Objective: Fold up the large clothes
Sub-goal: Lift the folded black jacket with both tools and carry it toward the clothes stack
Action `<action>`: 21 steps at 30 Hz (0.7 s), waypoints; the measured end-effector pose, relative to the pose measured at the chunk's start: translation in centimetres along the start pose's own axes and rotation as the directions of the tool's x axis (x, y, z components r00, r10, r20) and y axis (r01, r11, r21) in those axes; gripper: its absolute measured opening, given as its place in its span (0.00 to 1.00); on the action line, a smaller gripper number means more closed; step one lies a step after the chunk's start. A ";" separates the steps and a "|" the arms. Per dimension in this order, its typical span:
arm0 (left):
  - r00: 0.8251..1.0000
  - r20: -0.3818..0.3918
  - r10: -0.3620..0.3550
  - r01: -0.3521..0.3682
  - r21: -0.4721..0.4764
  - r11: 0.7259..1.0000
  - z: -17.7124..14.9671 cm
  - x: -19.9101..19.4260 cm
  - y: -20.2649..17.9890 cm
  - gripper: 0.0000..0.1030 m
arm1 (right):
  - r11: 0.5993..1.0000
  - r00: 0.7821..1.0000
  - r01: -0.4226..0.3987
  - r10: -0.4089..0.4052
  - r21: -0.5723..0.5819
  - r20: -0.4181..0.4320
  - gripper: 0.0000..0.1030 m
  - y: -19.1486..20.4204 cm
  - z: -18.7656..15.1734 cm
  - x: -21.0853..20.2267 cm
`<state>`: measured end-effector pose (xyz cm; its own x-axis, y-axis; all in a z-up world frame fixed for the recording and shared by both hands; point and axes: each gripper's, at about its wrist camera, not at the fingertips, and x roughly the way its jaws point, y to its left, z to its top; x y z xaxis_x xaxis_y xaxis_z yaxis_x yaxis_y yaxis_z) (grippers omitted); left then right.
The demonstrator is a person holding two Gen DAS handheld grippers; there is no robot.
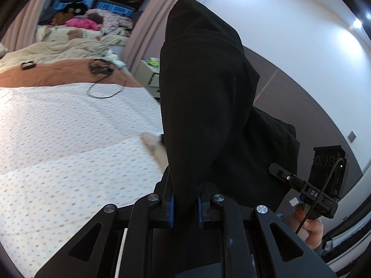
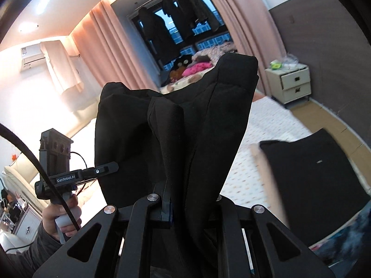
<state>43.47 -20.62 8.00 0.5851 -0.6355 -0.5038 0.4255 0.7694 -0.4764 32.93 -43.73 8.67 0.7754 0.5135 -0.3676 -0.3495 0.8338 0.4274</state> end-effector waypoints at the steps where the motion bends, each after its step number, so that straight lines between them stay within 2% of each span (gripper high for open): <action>1: 1.000 0.000 -0.004 0.004 0.010 1.000 0.3 0.5 -0.9 0.15 | 1.000 1.000 0.005 -0.005 -0.005 0.002 0.09 -0.3 0.2 -1.0; 6: 0.999 -0.009 -0.048 0.048 0.047 0.998 2.1 3.3 -4.9 0.15 | 0.999 0.999 0.041 -0.040 -0.029 0.029 0.09 -0.8 1.3 -4.0; 11: 0.995 -0.024 -0.096 0.098 0.078 0.992 3.9 6.0 -6.9 0.15 | 0.995 0.994 0.094 -0.091 -0.046 0.062 0.09 -1.1 1.9 -7.6; 17: 0.987 -0.065 -0.150 0.155 0.082 0.984 5.2 10.1 -10.2 0.15 | 0.982 0.983 0.179 -0.176 -0.057 0.061 0.09 -0.8 2.5 -10.4; 21: 0.978 -0.098 -0.183 0.191 0.077 0.979 5.8 13.2 -11.0 0.15 | 0.970 0.972 0.232 -0.229 -0.070 0.059 0.09 1.6 2.6 -10.6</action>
<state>50.46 -37.08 10.77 0.4270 -0.7686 -0.4763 0.5809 0.6368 -0.5070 25.50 -48.37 15.43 0.8641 0.2965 -0.4066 -0.1959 0.9424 0.2710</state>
